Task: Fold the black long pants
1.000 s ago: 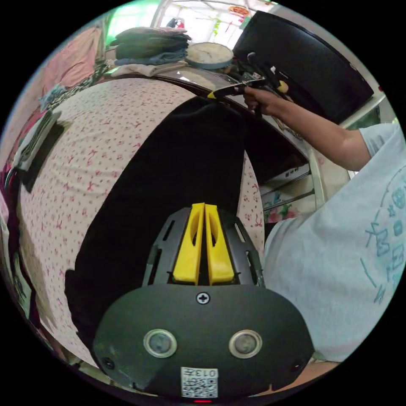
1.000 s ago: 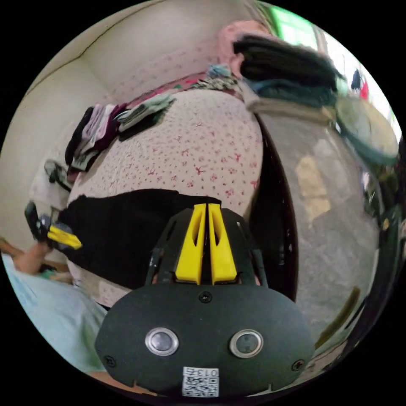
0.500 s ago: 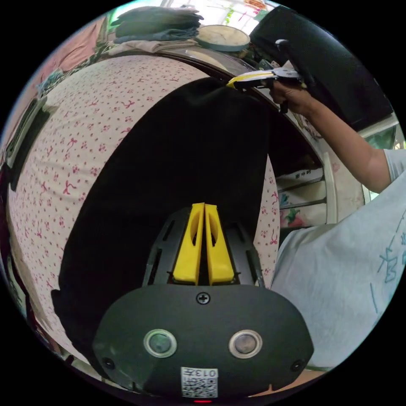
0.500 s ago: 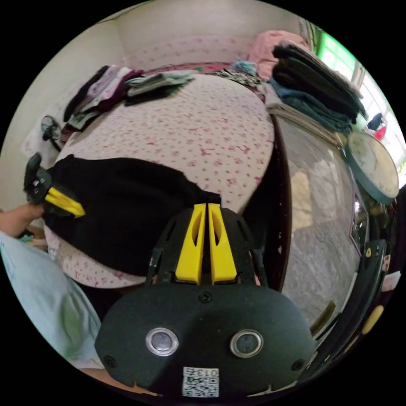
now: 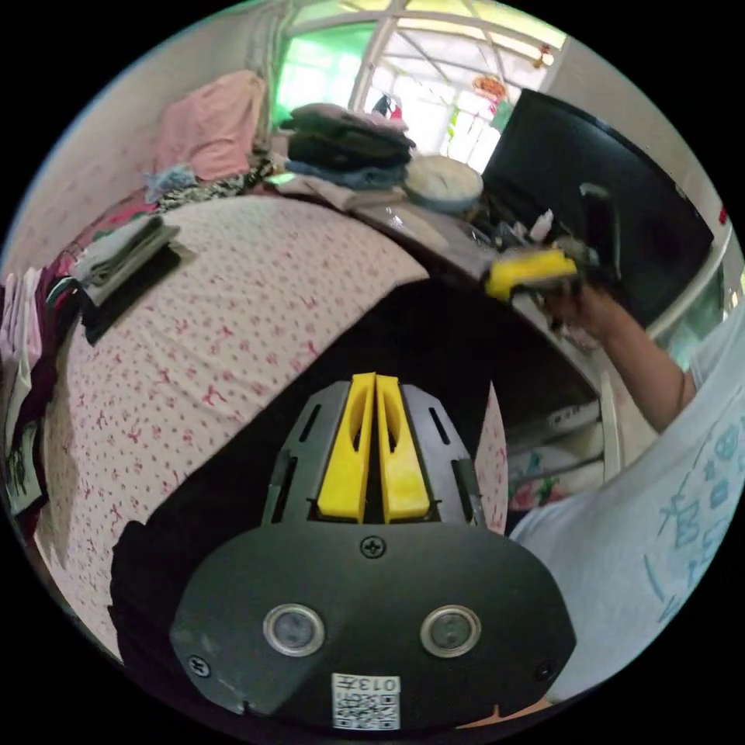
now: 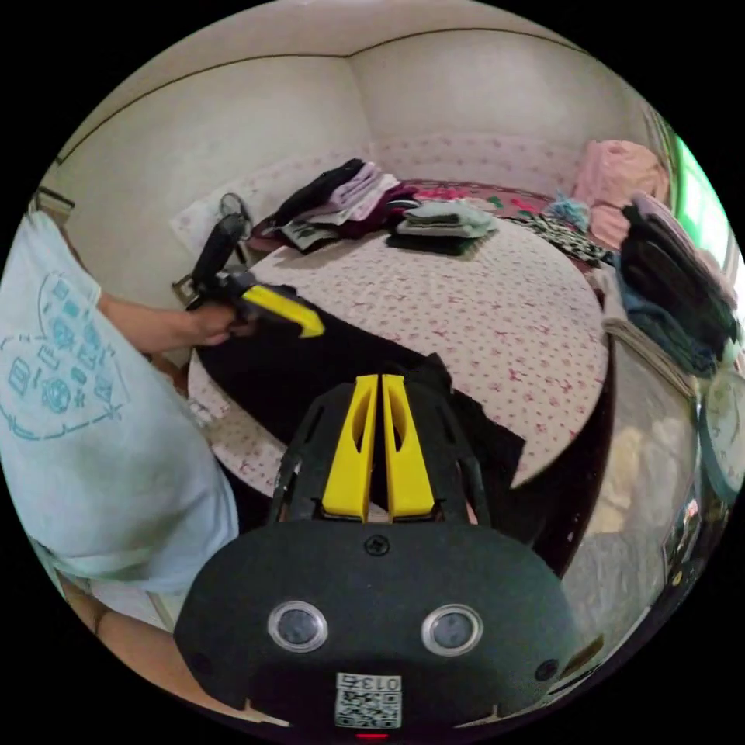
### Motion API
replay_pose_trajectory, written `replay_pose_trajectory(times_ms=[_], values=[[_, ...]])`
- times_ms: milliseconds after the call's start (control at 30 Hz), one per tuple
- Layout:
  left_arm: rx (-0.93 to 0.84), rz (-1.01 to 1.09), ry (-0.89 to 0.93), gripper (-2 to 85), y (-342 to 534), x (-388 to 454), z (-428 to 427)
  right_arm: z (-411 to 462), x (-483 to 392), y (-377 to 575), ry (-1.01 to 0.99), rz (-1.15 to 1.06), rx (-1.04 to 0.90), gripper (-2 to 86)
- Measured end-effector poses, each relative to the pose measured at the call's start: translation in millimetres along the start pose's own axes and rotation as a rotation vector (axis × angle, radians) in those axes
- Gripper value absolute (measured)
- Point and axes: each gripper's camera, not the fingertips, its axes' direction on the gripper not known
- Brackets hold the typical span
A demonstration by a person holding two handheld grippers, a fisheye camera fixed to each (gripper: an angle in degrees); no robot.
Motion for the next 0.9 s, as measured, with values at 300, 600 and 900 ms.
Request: replay_pose_trajectory(times_ms=[300, 600, 900], values=[[-0.325, 0.175, 0.089, -0.3, -44, 15, 94, 51, -78, -26, 0.004, -0.274, -0.201, 4.7], [-0.19, 0.121, 0.083, 0.9, -34, 1, 90, -3, 85, 6, 0.261, 0.386, -0.075, 8.3], [-0.312, 0.096, -0.044, 12.9, -46, -54, 94, 42, 134, 10, 0.074, 0.509, -0.218, 5.1]])
